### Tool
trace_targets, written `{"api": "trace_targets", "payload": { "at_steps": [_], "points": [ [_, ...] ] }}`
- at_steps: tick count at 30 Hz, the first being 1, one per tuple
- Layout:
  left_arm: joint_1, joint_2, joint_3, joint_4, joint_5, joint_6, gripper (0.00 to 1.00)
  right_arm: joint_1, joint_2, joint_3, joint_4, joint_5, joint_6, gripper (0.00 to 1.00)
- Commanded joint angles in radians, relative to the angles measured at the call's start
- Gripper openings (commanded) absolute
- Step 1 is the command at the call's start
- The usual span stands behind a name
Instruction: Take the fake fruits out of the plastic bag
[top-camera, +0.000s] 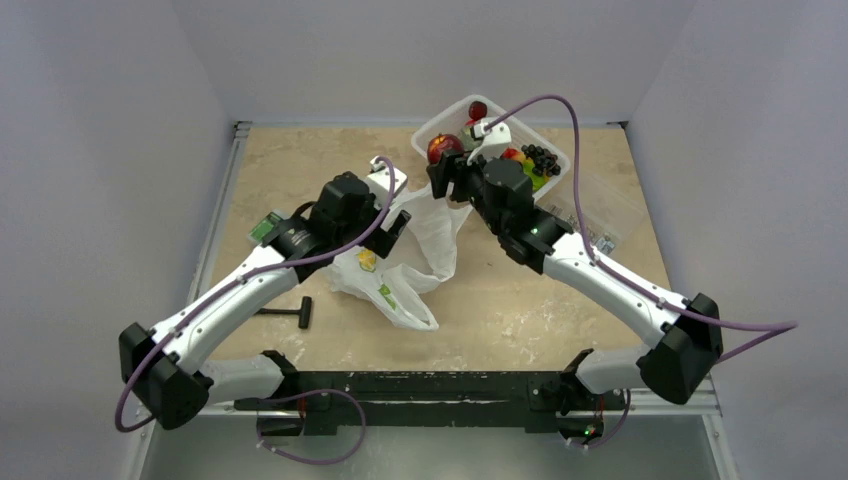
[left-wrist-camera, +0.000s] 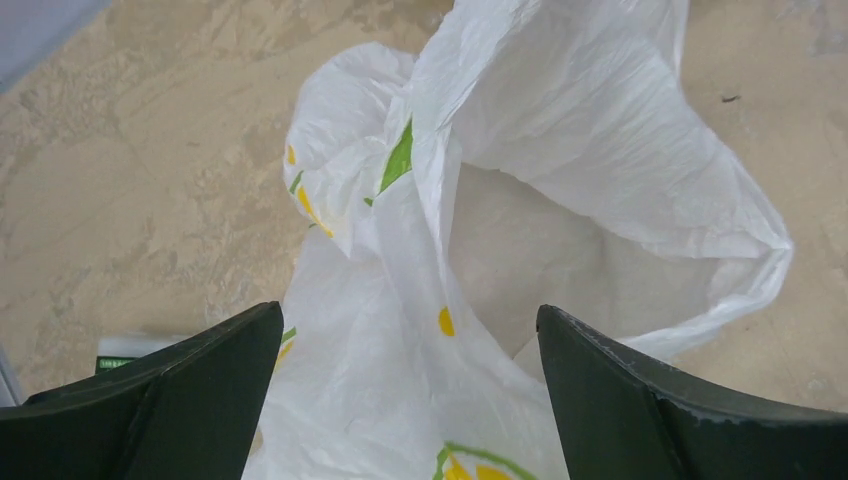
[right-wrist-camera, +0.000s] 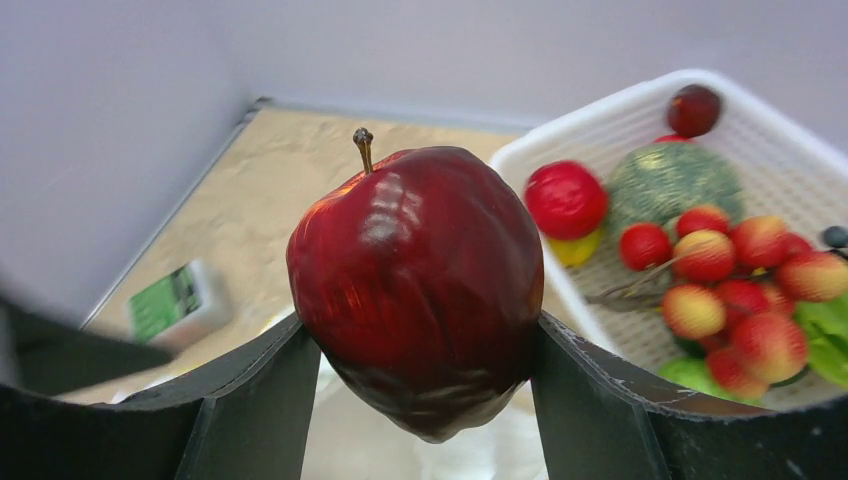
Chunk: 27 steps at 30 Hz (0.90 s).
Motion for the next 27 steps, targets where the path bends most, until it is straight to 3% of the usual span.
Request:
{"api": "trace_targets", "payload": {
  "at_steps": [1, 16, 25, 27],
  "points": [
    [-0.001, -0.176, -0.048, 0.127, 0.041, 0.005, 1.0, -0.11, 0.109, 0.152, -0.077, 0.058, 0.022, 0.0],
    [-0.016, -0.365, -0.161, 0.27, -0.119, 0.038, 0.98, -0.423, 0.613, 0.651, -0.336, 0.009, -0.017, 0.15],
    [-0.033, -0.355, -0.149, 0.258, -0.107, 0.047, 0.96, -0.516, 0.828, 0.905, -0.495, -0.075, -0.089, 0.39],
    [-0.034, -0.353, -0.15, 0.258, -0.104, 0.049, 0.96, -0.523, 0.853, 0.936, -0.508, -0.084, -0.096, 0.49]
  ]
}}
